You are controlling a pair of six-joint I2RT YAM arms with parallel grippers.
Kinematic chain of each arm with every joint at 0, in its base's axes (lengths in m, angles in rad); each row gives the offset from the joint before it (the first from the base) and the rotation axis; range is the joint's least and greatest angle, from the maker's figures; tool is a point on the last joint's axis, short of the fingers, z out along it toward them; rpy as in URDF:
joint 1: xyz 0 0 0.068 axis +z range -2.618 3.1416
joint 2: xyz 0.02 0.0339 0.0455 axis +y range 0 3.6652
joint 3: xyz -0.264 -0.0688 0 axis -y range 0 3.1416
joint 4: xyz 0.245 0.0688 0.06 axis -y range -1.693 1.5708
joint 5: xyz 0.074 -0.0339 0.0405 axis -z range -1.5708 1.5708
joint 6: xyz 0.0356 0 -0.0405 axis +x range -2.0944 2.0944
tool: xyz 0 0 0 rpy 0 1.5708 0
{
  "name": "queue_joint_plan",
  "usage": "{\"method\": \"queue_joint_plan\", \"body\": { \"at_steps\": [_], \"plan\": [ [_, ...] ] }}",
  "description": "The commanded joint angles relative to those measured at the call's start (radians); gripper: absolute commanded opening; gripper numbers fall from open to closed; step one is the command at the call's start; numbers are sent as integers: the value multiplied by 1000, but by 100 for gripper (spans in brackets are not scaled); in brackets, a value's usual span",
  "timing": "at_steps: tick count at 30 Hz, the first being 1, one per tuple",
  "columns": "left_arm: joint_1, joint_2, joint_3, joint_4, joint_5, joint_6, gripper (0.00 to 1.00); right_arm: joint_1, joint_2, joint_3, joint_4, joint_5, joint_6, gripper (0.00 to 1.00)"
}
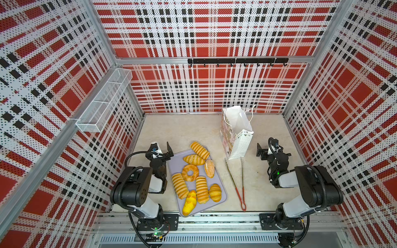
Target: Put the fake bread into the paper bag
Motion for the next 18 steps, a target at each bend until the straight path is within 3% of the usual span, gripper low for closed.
{"method": "queue_joint_plan", "body": {
  "at_steps": [1, 14, 16, 18],
  "plan": [
    [31, -12, 20, -9, 46, -16, 98, 3, 7, 13, 4, 15, -2, 100],
    [22, -15, 18, -8, 25, -13, 98, -1, 3, 11, 8, 17, 3, 100],
    [4, -64, 8, -21, -68, -18, 98, 14, -32, -2, 4, 21, -19, 100],
    [-16, -144, 3, -78, -126, -12, 98, 54, -137, -21, -69, 97, -36, 100]
  ]
}}
